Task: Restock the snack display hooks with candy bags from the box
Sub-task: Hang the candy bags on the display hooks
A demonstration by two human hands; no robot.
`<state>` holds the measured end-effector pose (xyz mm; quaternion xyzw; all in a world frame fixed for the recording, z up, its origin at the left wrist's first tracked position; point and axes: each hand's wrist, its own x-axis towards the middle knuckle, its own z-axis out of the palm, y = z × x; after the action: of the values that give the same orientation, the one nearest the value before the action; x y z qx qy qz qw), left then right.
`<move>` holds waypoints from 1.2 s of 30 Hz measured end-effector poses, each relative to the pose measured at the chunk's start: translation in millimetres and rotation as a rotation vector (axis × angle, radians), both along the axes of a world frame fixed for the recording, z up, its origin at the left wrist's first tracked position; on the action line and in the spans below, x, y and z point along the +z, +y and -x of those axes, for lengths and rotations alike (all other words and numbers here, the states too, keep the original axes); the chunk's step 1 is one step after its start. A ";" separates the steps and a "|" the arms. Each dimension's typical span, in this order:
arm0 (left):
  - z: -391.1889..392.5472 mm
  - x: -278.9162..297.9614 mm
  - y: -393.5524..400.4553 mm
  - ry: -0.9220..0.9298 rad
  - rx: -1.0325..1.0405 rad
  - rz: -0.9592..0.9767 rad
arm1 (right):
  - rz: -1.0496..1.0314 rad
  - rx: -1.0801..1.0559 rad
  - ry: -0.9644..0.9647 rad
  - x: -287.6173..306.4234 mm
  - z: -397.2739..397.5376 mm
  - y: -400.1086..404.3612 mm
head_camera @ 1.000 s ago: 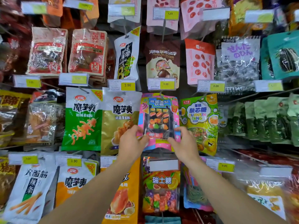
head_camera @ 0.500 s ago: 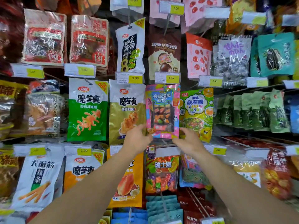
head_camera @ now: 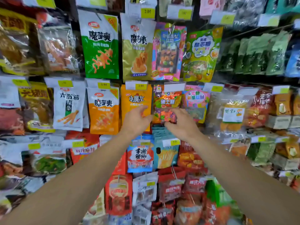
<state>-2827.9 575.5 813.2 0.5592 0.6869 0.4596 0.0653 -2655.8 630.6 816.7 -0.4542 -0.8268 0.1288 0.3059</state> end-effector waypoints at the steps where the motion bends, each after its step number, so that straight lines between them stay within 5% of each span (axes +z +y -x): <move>1: -0.7 -11.7 -10.1 -0.006 0.000 0.018 | 0.009 0.011 -0.025 -10.5 -1.0 -9.0; 19: 15.9 -256.7 -282.1 -0.236 0.255 0.572 | 0.377 0.394 -0.449 -265.2 38.8 -212.8; 24: 79.3 -328.4 -333.1 -0.265 0.293 0.756 | 0.506 0.459 -0.585 -328.5 102.5 -252.3; 36: 250.9 -492.0 -369.5 -0.670 0.429 0.858 | 0.849 0.256 -0.656 -489.1 250.8 -291.6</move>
<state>-3078.8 206.0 321.1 0.1555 0.8513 0.2949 0.4051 -2906.6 339.0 327.5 -0.4500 -0.8026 0.3389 -0.1961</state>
